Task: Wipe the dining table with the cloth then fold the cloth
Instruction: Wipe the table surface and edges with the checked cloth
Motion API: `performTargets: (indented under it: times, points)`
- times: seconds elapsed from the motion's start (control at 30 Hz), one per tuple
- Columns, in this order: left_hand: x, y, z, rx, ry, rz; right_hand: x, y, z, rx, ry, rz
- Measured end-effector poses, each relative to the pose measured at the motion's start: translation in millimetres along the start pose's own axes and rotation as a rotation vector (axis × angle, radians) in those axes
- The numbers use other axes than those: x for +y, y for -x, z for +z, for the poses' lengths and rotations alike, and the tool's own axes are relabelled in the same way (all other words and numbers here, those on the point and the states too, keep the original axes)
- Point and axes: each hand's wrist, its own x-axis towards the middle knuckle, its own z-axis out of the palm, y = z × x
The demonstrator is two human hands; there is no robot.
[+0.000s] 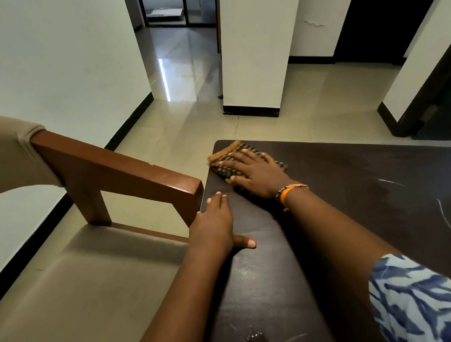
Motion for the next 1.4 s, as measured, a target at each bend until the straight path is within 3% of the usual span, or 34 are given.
performTargets:
  times: [0.17,0.33,0.43,0.7,0.87,1.0,1.1,1.27,1.4]
  points:
    - [0,-1,2,0.017,0.0,-0.001,73,52,-5,0.182,0.04,0.409]
    - [-1,-1,1,0.008,-0.026,0.014,84,78,-14,0.159,-0.029,0.767]
    - [-1,-3,1,0.002,-0.015,0.018,57,58,-10,0.12,-0.049,0.734]
    - [-5,-4,4,0.04,0.068,0.032,-52,-22,7,-0.114,-0.117,0.239]
    - [1,-5,-1,0.013,0.103,0.013,-43,-8,12,-0.016,-0.101,0.142]
    - [31,-12,-11,-0.014,0.028,-0.051,11,33,1,0.089,-0.128,0.256]
    - [84,-15,-7,0.037,0.055,0.054,75,80,-10,0.149,-0.102,0.378]
    - [179,-23,17,-0.041,0.026,0.222,182,170,-30,0.17,-0.067,0.616]
    - [215,-27,33,-0.092,-0.021,0.217,254,243,-42,0.21,-0.049,0.806]
